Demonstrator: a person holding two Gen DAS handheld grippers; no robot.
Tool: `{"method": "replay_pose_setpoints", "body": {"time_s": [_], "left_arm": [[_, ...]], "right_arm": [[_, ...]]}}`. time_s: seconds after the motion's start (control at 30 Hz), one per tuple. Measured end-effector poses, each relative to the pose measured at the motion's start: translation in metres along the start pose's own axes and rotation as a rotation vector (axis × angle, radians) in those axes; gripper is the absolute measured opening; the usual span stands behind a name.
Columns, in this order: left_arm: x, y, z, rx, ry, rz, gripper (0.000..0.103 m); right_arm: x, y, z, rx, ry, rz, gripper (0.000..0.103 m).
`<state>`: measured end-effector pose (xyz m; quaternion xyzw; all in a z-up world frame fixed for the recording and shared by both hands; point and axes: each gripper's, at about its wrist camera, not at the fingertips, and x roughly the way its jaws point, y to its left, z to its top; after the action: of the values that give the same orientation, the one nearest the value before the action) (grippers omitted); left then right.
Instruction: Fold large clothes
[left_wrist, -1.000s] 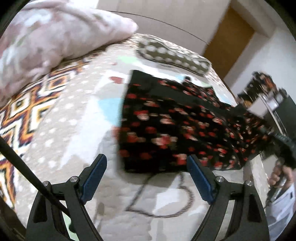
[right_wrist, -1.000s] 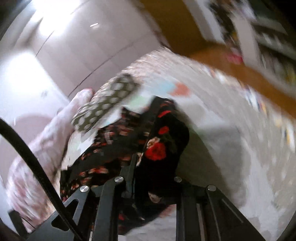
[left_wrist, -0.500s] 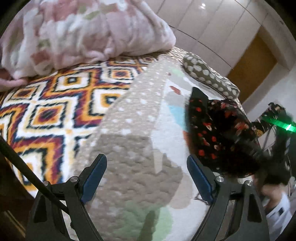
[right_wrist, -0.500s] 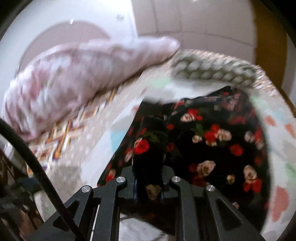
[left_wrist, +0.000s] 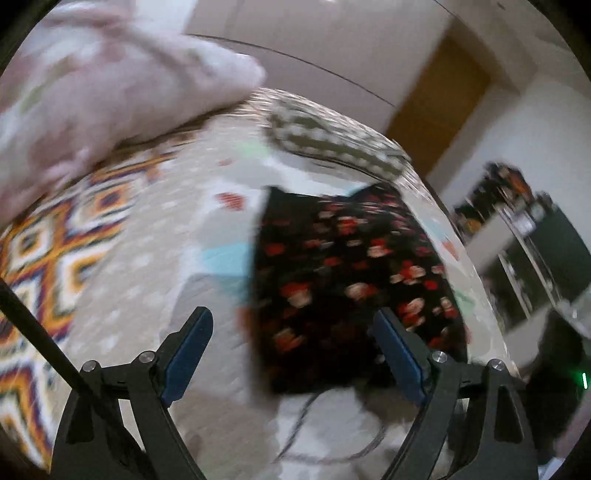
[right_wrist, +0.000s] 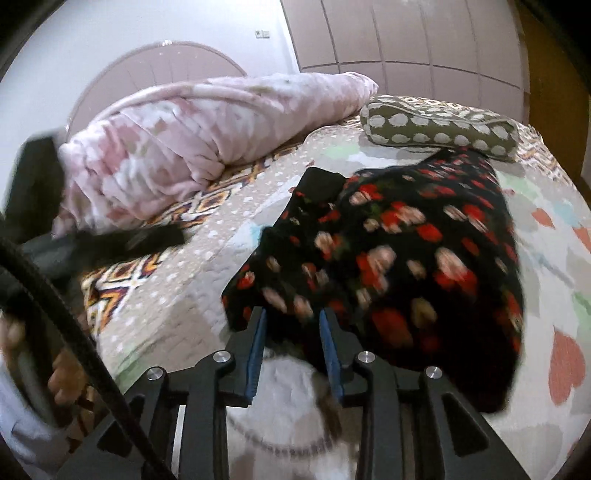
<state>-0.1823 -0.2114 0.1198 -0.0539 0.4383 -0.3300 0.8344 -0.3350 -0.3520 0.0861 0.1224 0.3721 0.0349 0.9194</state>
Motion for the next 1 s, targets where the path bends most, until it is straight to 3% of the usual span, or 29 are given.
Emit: {"method": "replay_pose_setpoints", "body": {"time_s": [0.2,0.27,0.33,0.4,0.53,0.63,0.7,0.77,0.93,1.0], "left_arm": [[0.09,-0.041,0.029,0.045,0.142,-0.069,0.087],[0.116,-0.049,0.032,0.033,0.182,-0.088,0.074],[0.129,-0.055,0.032,0.013,0.227,-0.143,0.026],[0.12,-0.064,0.037,0.028,0.205,-0.131,0.022],[0.065,-0.063,0.054,0.035,0.096,-0.165,0.02],[0.043,-0.057,0.049,0.115,0.027,-0.016,0.021],[0.052,-0.046,0.036,0.129,0.051,0.075,0.021],[0.076,-0.03,0.022,0.105,0.119,0.099,0.022],[0.097,-0.013,0.004,0.063,0.101,0.061,0.028],[0.101,-0.011,0.003,0.045,0.102,0.042,0.03]], "right_arm": [[-0.043,-0.04,-0.026,0.093,-0.04,-0.039,0.034],[-0.054,-0.055,-0.031,0.125,-0.054,-0.066,0.034],[-0.062,-0.07,-0.034,0.159,-0.067,-0.092,0.034],[-0.067,-0.085,-0.035,0.196,-0.074,-0.116,0.034],[-0.073,-0.1,-0.029,0.246,-0.098,-0.12,0.034],[-0.073,-0.109,-0.017,0.263,-0.122,-0.122,0.038],[-0.067,-0.115,-0.005,0.276,-0.137,-0.125,0.059],[-0.052,-0.127,0.012,0.319,-0.138,-0.115,0.068],[-0.001,-0.166,0.044,0.483,-0.072,0.009,0.079],[0.02,-0.176,0.052,0.511,-0.041,0.011,0.083]]}}
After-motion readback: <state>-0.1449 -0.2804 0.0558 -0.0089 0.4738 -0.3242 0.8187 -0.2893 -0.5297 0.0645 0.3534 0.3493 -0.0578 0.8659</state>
